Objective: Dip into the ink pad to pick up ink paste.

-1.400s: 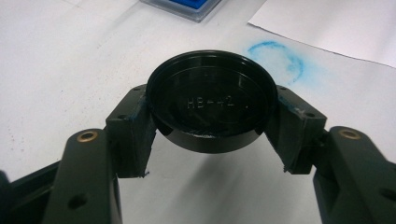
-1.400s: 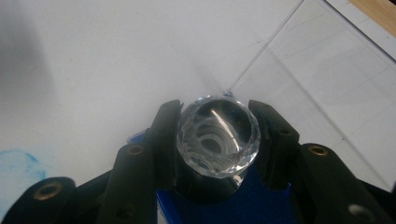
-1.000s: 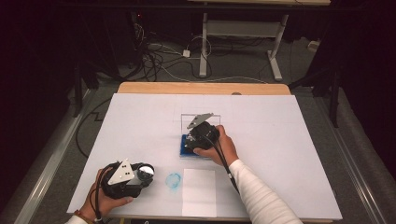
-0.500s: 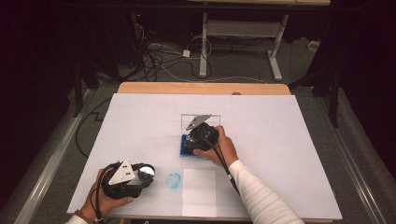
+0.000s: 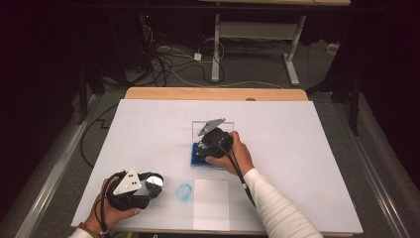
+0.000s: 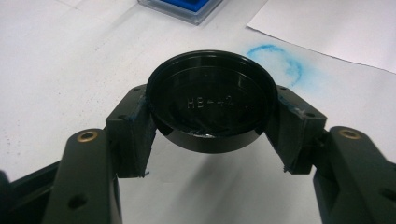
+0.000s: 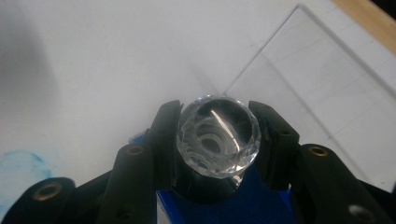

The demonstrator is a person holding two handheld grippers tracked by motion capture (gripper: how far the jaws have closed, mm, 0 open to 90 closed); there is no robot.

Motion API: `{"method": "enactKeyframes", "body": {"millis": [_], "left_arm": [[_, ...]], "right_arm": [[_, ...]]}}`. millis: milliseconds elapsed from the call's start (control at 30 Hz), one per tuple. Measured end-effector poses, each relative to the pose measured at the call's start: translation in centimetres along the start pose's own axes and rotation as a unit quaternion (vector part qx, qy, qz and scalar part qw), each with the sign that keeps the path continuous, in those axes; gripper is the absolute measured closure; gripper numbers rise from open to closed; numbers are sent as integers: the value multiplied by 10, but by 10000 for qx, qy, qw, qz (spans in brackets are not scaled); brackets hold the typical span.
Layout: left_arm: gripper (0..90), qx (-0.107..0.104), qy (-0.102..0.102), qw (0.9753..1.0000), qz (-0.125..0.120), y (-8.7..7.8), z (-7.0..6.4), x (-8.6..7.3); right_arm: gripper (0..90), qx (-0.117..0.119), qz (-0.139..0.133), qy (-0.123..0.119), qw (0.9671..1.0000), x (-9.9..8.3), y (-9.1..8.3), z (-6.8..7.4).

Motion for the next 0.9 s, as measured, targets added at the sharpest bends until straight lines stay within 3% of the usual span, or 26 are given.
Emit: {"method": "enactKeyframes", "body": {"millis": [200, 433, 900], "left_arm": [[365, 8, 18, 10000, 26, -1, 0, -1], [365, 41, 19, 10000, 11, -2, 0, -1], [365, 49, 53, 10000, 44, -2, 0, -1]], "right_arm": [[568, -122, -207, 12, 9997, 9, -23, -12], [568, -190, -254, 55, 9995, 7, -40, -20], [568, -264, 61, 87, 9996, -18, -33, -26]]}}
Point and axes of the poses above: each handheld gripper's, and its own axes: y roughly forward along the jaws, x roughly out of its top, z roughly to its left, the point moved 6 cm from there along y, roughly forward along the jaws, and after that the axes turned 11 degrees about -x, right-handed, at the moved point
